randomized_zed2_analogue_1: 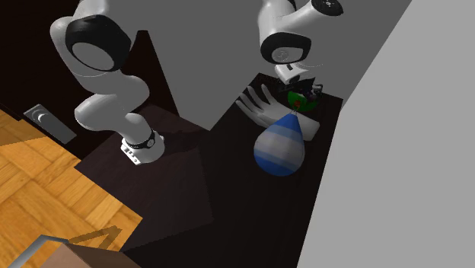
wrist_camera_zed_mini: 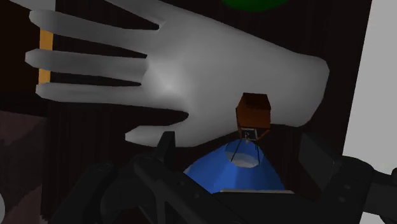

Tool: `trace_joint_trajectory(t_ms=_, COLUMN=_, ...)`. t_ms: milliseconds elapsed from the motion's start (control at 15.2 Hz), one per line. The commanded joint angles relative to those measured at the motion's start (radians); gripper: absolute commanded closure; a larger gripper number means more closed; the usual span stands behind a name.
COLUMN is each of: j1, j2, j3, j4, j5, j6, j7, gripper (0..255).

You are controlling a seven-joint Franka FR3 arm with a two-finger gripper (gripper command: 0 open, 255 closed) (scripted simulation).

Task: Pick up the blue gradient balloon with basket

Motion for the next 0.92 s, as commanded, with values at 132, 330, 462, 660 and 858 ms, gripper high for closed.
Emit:
trace_joint_trajectory(t_ms=132, j1=0.018, j2=0.055, j3=-0.017, j4=0.027, j5=-0.019, j6=0.022, j7=0.055, gripper=0)
trace_joint_trajectory(t_ms=330, j1=0.019, j2=0.064, j3=-0.019, j4=-0.002, j5=-0.023, j6=0.059, j7=0.053, gripper=0)
trace_joint_trajectory(t_ms=462, j1=0.020, j2=0.073, j3=-0.022, j4=-0.026, j5=-0.028, j6=0.090, j7=0.051, gripper=0)
trace_joint_trajectory(t_ms=660, j1=0.020, j2=0.073, j3=-0.022, j4=-0.026, j5=-0.028, j6=0.090, j7=0.052, gripper=255)
trace_joint_trajectory(t_ms=858, j1=0.020, j2=0.073, j3=-0.022, j4=-0.025, j5=-0.028, j6=0.090, j7=0.052, gripper=255)
